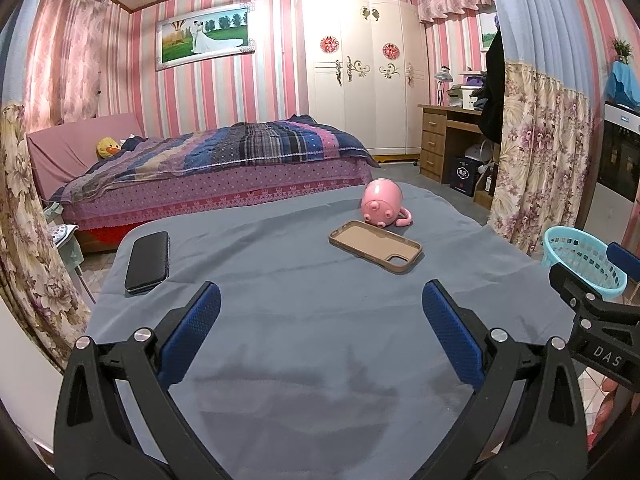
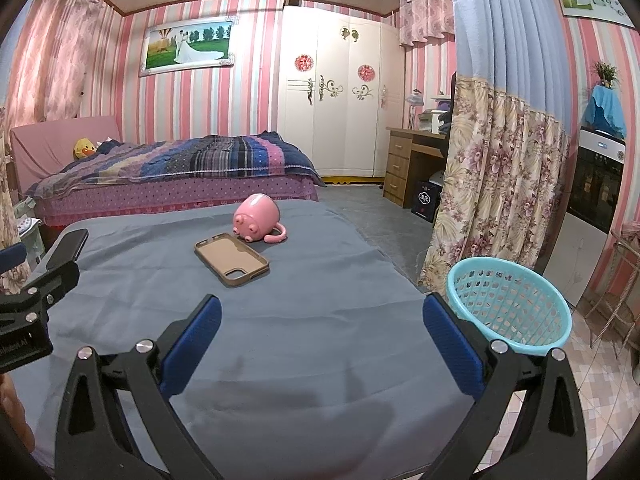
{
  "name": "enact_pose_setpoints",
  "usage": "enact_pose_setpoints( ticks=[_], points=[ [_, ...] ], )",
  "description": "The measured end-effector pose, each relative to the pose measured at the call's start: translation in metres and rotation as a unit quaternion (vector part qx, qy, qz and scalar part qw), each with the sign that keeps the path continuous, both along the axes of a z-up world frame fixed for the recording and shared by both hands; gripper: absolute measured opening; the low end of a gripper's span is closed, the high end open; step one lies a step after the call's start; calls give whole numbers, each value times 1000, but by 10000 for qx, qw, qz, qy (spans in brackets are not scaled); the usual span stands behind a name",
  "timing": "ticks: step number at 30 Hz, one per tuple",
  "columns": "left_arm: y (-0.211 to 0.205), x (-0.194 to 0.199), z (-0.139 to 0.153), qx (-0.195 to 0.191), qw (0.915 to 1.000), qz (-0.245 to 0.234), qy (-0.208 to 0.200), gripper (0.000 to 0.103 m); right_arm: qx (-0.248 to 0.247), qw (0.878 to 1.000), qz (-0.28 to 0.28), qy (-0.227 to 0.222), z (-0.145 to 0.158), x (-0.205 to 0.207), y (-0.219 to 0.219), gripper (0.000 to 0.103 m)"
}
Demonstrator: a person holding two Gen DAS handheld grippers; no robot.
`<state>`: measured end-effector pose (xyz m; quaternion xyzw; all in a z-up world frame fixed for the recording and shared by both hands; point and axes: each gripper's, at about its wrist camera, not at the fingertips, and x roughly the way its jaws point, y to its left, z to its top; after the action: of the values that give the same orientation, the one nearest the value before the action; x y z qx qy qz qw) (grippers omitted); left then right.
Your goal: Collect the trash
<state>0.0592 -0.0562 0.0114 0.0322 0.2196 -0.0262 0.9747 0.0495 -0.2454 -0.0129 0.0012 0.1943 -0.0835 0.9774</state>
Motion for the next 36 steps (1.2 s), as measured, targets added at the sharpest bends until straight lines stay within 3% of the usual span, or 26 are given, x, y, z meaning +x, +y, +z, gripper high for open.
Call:
enact_pose_setpoints(
  ticks=[36],
  points=[
    [-1,1,0,41,10000,5,3,98,-29,10000,-7,11,-1,1,-1,98]
  ],
)
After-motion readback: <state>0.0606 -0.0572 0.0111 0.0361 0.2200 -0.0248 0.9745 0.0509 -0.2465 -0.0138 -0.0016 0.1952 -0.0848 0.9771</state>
